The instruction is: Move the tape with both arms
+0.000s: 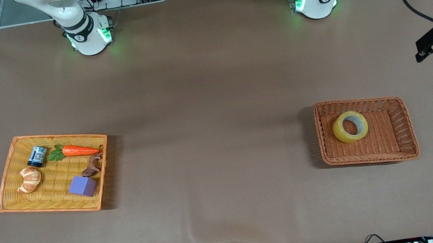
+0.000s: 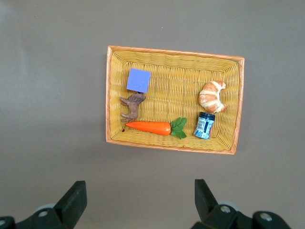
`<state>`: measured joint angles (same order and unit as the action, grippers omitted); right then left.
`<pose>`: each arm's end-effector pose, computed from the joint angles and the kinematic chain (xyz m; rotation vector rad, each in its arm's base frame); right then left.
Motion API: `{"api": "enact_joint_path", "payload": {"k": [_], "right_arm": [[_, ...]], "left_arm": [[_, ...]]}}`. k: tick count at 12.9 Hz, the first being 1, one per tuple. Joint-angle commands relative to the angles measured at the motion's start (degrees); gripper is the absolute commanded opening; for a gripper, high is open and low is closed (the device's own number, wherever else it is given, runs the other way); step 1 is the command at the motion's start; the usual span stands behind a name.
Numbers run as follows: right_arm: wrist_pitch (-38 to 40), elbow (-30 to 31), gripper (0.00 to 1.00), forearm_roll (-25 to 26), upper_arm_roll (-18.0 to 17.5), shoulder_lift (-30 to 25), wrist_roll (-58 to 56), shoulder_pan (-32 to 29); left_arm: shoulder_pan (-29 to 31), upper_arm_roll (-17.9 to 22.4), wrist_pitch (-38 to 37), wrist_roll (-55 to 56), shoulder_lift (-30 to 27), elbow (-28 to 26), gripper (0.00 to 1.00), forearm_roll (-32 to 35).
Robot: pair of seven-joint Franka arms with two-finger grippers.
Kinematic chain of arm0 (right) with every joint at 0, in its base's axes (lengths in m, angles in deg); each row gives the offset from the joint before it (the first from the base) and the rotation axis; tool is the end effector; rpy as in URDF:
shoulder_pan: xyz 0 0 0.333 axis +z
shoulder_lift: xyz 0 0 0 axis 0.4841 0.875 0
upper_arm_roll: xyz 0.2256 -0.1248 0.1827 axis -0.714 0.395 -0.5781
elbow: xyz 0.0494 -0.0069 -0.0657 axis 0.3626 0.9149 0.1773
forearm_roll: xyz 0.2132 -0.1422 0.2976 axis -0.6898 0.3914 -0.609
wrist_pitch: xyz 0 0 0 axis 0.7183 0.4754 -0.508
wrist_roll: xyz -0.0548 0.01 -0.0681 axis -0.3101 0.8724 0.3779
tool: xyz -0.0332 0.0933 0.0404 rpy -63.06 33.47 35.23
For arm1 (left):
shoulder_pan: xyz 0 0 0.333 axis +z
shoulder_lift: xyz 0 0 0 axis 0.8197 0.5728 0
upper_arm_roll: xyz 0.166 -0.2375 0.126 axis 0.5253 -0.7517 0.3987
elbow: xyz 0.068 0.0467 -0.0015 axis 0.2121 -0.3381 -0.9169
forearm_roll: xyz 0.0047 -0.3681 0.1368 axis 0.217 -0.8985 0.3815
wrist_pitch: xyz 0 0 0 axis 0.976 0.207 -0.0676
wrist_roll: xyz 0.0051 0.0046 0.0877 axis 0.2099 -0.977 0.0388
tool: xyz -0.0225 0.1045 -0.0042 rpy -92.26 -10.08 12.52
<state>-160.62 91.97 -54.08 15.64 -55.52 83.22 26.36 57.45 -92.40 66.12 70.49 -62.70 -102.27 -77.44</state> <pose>0.5469 -0.0523 0.6344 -3.1180 0.0591 -0.0225 0.5691 -0.0079 0.6424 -3.1217 0.1802 0.0010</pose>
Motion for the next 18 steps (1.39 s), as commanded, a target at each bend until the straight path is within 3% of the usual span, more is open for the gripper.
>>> {"api": "enact_joint_path", "payload": {"k": [1, 6, 18], "right_arm": [[-0.31, 0.03, 1.00, 0.55, -0.54, -0.13, 0.34, -0.14], [0.30, 0.12, 1.00, 0.46, -0.46, 0.05, 0.34, -0.84], [-0.13, -0.50, 1.00, 0.37, -0.37, -0.04, 0.42, -0.93]], "left_arm": [[0.24, -1.39, -1.30, 1.76, -1.34, -1.00, 1.00, 0.76], [-3.80, 2.48, -0.68, 1.68, -4.59, -4.78, 1.00, 0.59], [-2.22, 2.39, -0.77, 0.97, -3.45, -3.90, 1.00, 1.29]]}}
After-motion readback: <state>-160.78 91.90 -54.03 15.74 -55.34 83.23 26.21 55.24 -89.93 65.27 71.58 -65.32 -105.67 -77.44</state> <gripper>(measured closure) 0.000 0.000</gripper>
